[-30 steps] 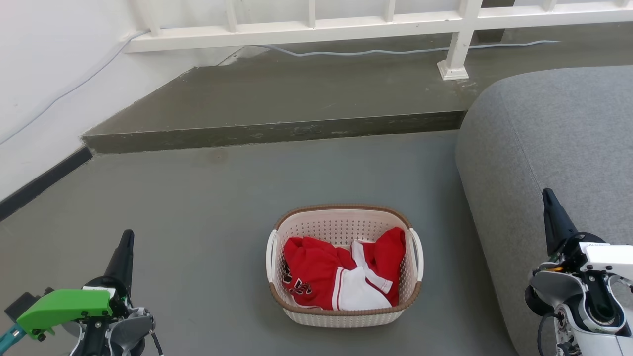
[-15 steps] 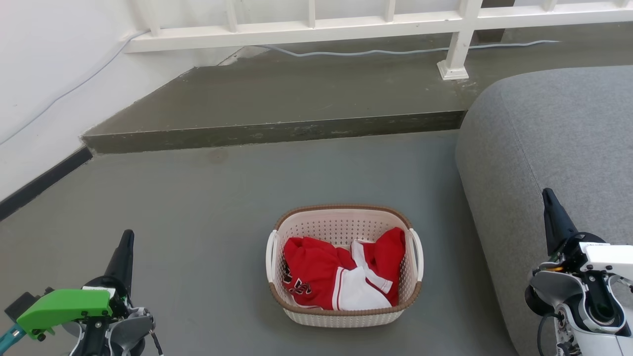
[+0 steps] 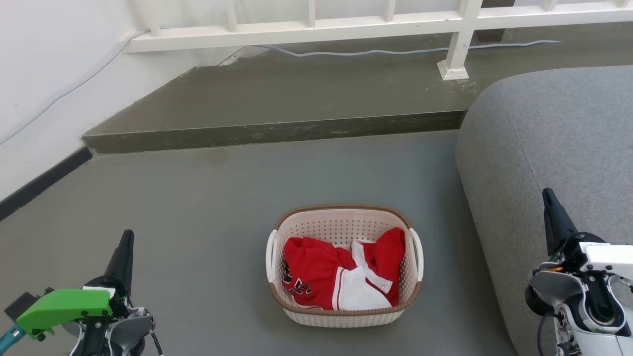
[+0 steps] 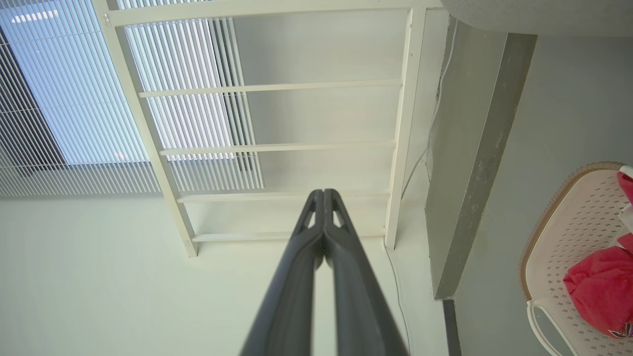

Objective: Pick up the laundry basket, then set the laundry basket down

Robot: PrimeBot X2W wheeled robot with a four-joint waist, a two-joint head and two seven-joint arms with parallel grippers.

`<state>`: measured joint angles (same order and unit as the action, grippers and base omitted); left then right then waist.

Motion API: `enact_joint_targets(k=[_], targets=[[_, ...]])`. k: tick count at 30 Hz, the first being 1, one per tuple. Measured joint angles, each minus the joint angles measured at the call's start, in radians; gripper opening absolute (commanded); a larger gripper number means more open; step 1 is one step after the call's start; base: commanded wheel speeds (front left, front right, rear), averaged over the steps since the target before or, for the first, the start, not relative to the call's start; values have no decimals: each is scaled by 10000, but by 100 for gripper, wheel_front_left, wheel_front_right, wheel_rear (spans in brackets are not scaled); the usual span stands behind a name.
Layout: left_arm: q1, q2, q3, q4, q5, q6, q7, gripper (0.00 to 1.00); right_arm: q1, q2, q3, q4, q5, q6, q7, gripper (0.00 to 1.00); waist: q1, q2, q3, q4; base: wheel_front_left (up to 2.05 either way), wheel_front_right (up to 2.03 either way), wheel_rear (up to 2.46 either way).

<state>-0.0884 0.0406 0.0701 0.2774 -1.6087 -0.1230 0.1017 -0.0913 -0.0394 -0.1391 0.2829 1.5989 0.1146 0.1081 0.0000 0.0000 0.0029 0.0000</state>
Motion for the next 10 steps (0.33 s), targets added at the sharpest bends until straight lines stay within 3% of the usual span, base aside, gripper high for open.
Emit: enact_joint_targets(k=[10], targets=[[0, 0, 2, 0, 0, 0, 0, 0, 1, 0, 2, -4, 17, 0, 0, 0, 0, 0, 0, 0, 0, 0, 0]])
